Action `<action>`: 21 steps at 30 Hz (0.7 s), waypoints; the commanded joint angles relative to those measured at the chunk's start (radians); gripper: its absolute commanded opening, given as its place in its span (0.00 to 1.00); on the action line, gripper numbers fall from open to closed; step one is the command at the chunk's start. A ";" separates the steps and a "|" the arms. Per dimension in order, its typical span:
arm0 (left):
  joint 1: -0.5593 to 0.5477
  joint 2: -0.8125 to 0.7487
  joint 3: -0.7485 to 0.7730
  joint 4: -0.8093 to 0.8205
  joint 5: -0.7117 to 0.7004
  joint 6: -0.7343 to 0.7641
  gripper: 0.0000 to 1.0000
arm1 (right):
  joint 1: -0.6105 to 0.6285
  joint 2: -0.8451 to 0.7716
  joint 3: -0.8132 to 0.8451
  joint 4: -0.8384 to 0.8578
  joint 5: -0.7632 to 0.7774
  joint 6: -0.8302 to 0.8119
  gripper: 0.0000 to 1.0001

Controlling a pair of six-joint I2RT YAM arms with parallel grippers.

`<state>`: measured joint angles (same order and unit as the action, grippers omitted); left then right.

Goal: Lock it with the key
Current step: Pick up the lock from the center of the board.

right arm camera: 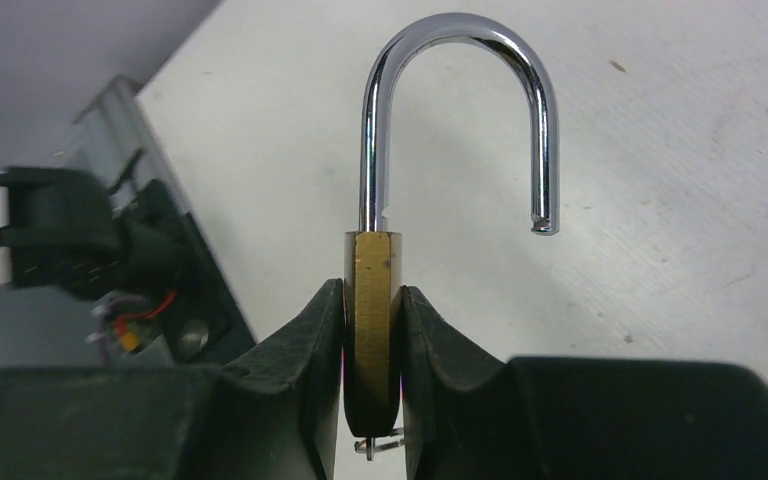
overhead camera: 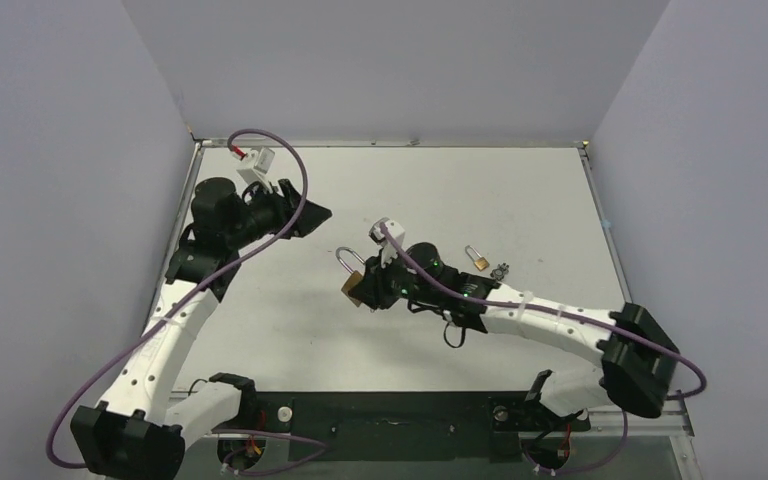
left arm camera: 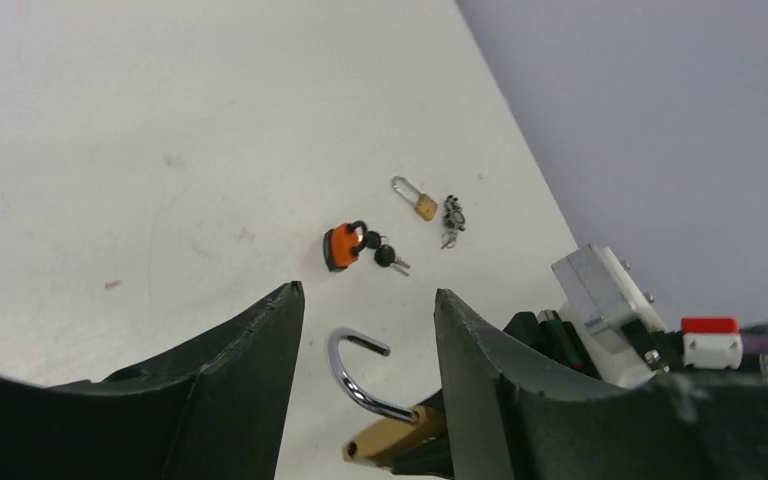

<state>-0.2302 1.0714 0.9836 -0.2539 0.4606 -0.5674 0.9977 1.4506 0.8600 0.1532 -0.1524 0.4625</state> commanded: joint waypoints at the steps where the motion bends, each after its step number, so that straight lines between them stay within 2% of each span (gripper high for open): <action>1: -0.010 -0.070 0.085 0.079 0.251 0.180 0.48 | -0.027 -0.220 0.060 -0.063 -0.348 -0.023 0.00; 4: -0.008 -0.109 0.108 0.199 0.462 0.152 0.48 | -0.031 -0.344 0.064 -0.117 -0.450 0.012 0.00; 8: -0.009 -0.105 0.135 0.380 0.657 0.012 0.48 | -0.033 -0.467 0.064 -0.145 -0.508 0.054 0.00; 13: -0.025 -0.105 0.103 0.748 0.770 -0.242 0.50 | -0.033 -0.560 0.085 -0.200 -0.531 0.094 0.00; 17: -0.103 -0.090 0.122 0.779 0.813 -0.273 0.51 | -0.028 -0.601 0.138 -0.231 -0.538 0.109 0.00; 21: -0.192 -0.080 0.152 0.665 0.815 -0.163 0.52 | -0.022 -0.628 0.189 -0.255 -0.531 0.118 0.00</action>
<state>-0.3622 0.9787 1.0786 0.4068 1.2190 -0.7776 0.9695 0.8806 0.9352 -0.1905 -0.6621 0.5503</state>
